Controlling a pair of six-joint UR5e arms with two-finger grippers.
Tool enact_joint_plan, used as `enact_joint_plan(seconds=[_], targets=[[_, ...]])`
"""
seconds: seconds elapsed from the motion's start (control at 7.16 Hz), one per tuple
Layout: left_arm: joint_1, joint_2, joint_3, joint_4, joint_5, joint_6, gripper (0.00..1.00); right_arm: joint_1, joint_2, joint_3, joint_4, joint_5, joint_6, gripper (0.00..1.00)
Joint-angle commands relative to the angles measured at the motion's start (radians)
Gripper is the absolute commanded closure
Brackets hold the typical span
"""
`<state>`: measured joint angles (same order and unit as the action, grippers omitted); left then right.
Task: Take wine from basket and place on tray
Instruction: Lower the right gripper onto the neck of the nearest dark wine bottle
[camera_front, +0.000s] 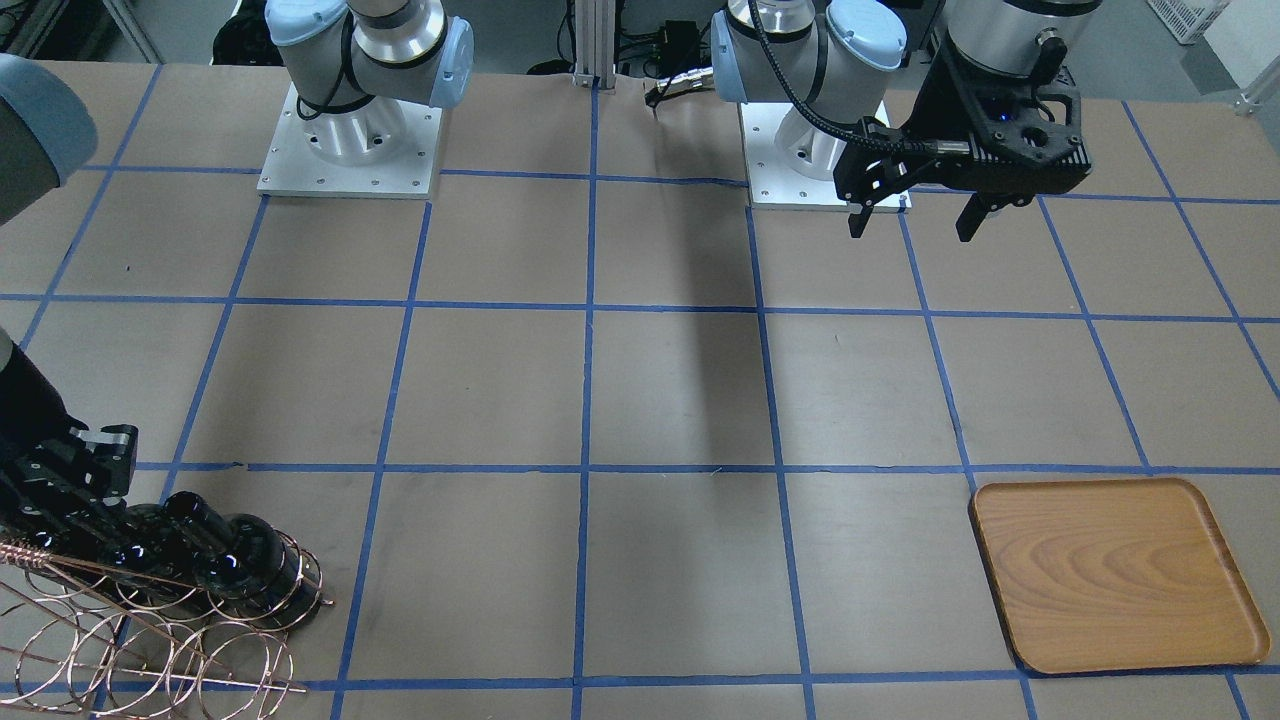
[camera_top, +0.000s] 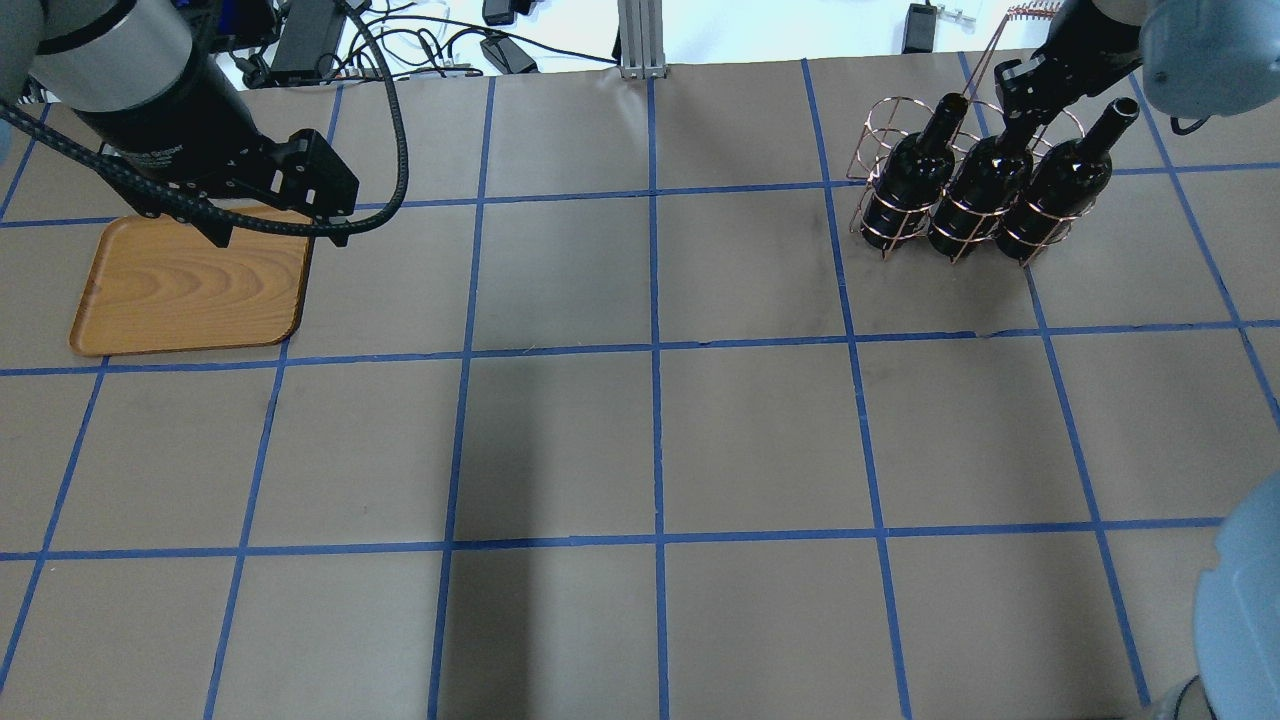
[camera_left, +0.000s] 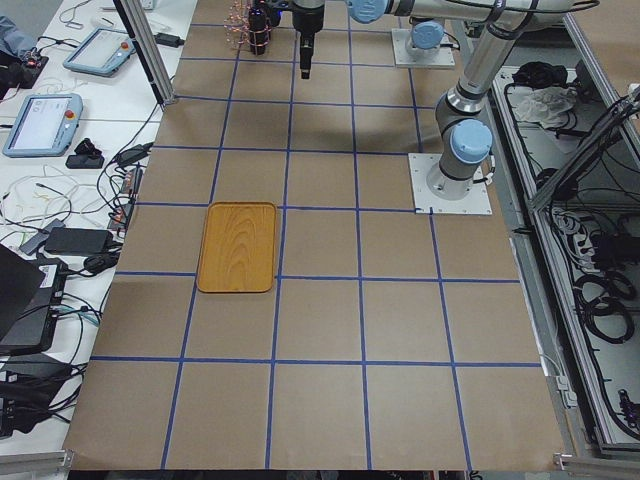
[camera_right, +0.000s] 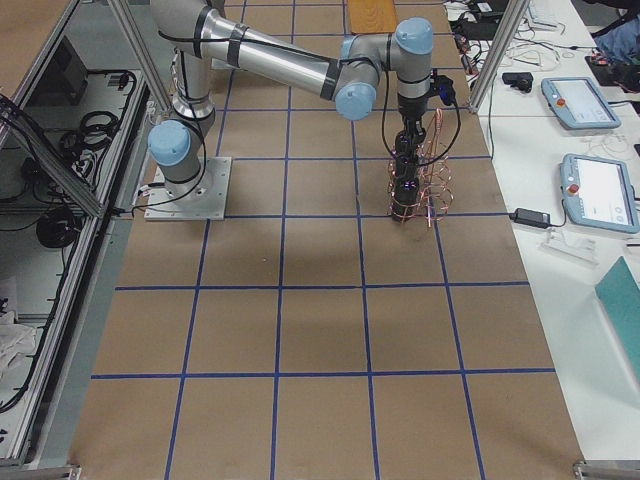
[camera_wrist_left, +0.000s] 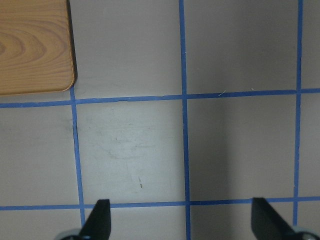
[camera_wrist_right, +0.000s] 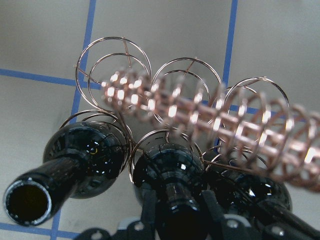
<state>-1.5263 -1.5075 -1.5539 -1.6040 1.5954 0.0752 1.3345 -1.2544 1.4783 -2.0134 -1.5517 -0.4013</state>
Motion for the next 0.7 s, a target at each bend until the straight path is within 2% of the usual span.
enact_joint_plan(seconds=[0.0,0.28,0.56], targets=[[0.0,0.0,-0.002,-0.001,0.0,-0.002,0.0,0.0,-0.006,-0.015,0.01,-0.002,-0.004,1.0],[0.0,0.0,-0.002,-0.001,0.0,0.0,0.0,0.0,-0.039,-0.036,0.033,-0.001,-0.002,1.0],[0.0,0.001,-0.002,-0.001,0.0,0.0,0.0,0.005,-0.11,-0.088,0.178,0.002,0.006,1.0]])
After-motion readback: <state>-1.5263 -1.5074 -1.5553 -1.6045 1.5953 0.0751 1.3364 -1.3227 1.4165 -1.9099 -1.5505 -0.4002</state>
